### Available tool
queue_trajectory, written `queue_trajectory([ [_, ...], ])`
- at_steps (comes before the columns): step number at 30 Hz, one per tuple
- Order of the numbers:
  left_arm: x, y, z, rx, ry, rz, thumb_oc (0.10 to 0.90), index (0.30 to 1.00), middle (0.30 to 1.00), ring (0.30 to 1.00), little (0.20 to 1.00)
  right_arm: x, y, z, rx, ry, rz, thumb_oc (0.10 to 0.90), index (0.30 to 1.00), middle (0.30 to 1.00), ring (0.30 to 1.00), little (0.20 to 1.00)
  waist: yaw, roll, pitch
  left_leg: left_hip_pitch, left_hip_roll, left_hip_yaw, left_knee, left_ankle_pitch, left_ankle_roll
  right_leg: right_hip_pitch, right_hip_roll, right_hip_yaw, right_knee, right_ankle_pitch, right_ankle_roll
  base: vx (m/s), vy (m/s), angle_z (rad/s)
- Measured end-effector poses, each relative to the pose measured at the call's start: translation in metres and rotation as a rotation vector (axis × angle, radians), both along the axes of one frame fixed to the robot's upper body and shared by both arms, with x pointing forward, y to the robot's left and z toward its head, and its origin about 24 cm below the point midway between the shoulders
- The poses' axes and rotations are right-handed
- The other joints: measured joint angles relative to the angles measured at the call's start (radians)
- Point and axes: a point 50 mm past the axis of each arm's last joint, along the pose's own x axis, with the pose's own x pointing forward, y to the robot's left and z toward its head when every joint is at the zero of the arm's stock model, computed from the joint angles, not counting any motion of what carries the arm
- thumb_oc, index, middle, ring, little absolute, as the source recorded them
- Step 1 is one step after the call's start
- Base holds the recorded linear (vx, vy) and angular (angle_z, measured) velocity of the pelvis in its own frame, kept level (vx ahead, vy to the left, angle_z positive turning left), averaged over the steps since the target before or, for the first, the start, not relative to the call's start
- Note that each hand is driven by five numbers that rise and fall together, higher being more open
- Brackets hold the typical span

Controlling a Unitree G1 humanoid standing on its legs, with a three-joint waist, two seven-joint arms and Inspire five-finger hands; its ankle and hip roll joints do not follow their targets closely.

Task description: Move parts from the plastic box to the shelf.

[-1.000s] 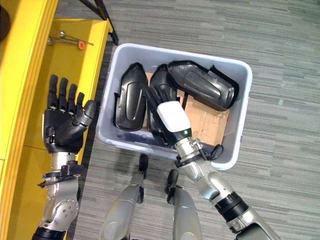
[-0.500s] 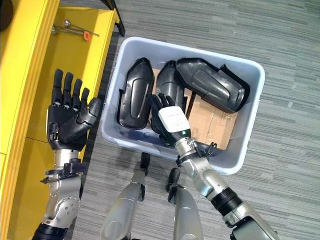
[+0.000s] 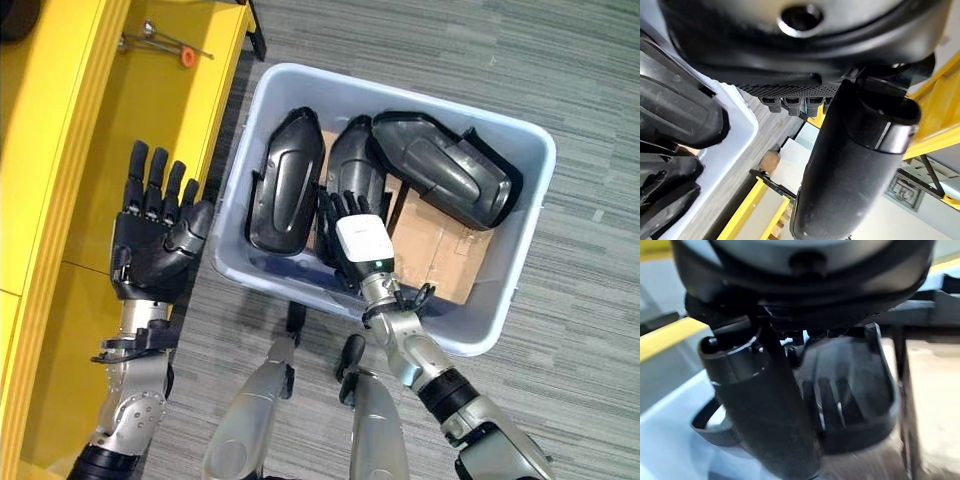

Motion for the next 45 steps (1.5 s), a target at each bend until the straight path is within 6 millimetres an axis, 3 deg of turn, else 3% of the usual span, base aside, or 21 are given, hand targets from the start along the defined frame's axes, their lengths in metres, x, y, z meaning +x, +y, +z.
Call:
queue_trajectory([
  [13, 0.001, -0.007, -0.006, 0.007, 0.025, -0.030, 0.900, 1.000, 1.000, 1.000, 1.000, -0.004, -0.001, -0.015, 0.062, 0.037, -0.079, 0.900, 1.000, 1.000, 1.000, 1.000, -0.025, 0.003, 0.015, -0.014, -0.005, 0.008, 0.000, -0.001, 0.001, -0.029, -0.009, 0.005, 0.030, -0.002, 0.003, 0.00, 0.000, 0.00],
  [22, 0.006, -0.010, -0.006, 0.014, 0.028, -0.041, 0.900, 1.000, 1.000, 1.000, 1.000, 0.016, 0.011, -0.008, -0.006, 0.025, -0.118, 0.900, 1.000, 1.000, 1.000, 1.000, -0.016, 0.005, 0.016, -0.061, -0.003, 0.022, 0.001, 0.017, -0.006, -0.088, -0.016, 0.003, 0.058, -0.006, 0.000, 0.00, 0.000, 0.00],
  [28, 0.011, -0.018, -0.005, 0.029, 0.026, -0.079, 0.900, 1.000, 1.000, 1.000, 1.000, 0.032, 0.009, 0.004, -0.173, -0.046, -0.187, 0.900, 1.000, 1.000, 1.000, 1.000, -0.001, 0.018, 0.018, -0.100, -0.001, 0.026, 0.011, 0.018, -0.007, -0.131, -0.027, -0.014, 0.099, -0.021, -0.012, 0.00, -0.007, 0.09],
  [29, 0.011, -0.018, -0.005, 0.029, 0.030, -0.078, 0.900, 1.000, 1.000, 1.000, 1.000, 0.033, 0.007, 0.001, -0.192, -0.046, -0.206, 0.555, 0.517, 0.517, 0.517, 0.517, 0.005, 0.018, 0.018, -0.100, -0.001, 0.026, 0.012, 0.018, -0.007, -0.133, -0.027, -0.014, 0.102, -0.023, -0.014, -0.01, -0.020, 0.04],
  [30, 0.011, -0.018, -0.006, 0.029, 0.032, -0.076, 0.900, 1.000, 1.000, 1.000, 1.000, 0.035, 0.006, 0.001, -0.210, -0.050, -0.222, 0.400, 0.300, 0.300, 0.300, 0.300, 0.006, 0.018, 0.018, -0.101, -0.001, 0.025, 0.013, 0.019, -0.008, -0.135, -0.028, -0.015, 0.103, -0.024, -0.016, -0.01, -0.013, 0.03],
  [38, 0.010, -0.019, -0.011, 0.047, 0.038, -0.104, 0.900, 1.000, 1.000, 1.000, 1.000, 0.044, 0.012, 0.002, -0.160, -0.111, -0.406, 0.400, 0.300, 0.300, 0.300, 0.300, 0.017, 0.030, 0.010, -0.105, 0.005, 0.025, 0.017, 0.019, -0.008, -0.138, -0.033, -0.034, 0.118, -0.035, -0.026, 0.00, -0.006, 0.06],
  [41, 0.010, -0.022, -0.013, 0.025, 0.044, -0.136, 0.900, 1.000, 1.000, 1.000, 1.000, 0.045, 0.004, -0.003, -0.171, -0.128, -0.438, 0.400, 0.300, 0.300, 0.300, 0.300, 0.029, 0.036, 0.001, -0.104, 0.005, 0.024, 0.016, 0.013, -0.013, -0.134, -0.037, -0.044, 0.118, -0.043, -0.029, -0.01, 0.005, 0.15],
  [43, 0.009, -0.028, -0.014, 0.031, 0.048, -0.163, 0.900, 1.000, 1.000, 1.000, 1.000, 0.046, -0.012, -0.005, -0.155, -0.132, -0.455, 0.400, 0.300, 0.300, 0.300, 0.300, 0.029, 0.050, -0.014, -0.116, 0.004, 0.031, 0.017, -0.055, -0.043, -0.131, -0.049, -0.058, 0.090, -0.038, -0.029, 0.00, 0.029, 0.20],
  [45, 0.008, -0.028, -0.017, 0.030, 0.057, -0.166, 0.900, 1.000, 1.000, 1.000, 1.000, 0.043, -0.022, -0.011, -0.161, -0.142, -0.443, 0.400, 0.300, 0.300, 0.300, 0.300, 0.040, 0.061, -0.021, -0.116, 0.005, 0.046, 0.032, -0.067, -0.041, -0.121, -0.056, -0.066, 0.086, -0.030, -0.030, 0.00, 0.000, 0.00],
])
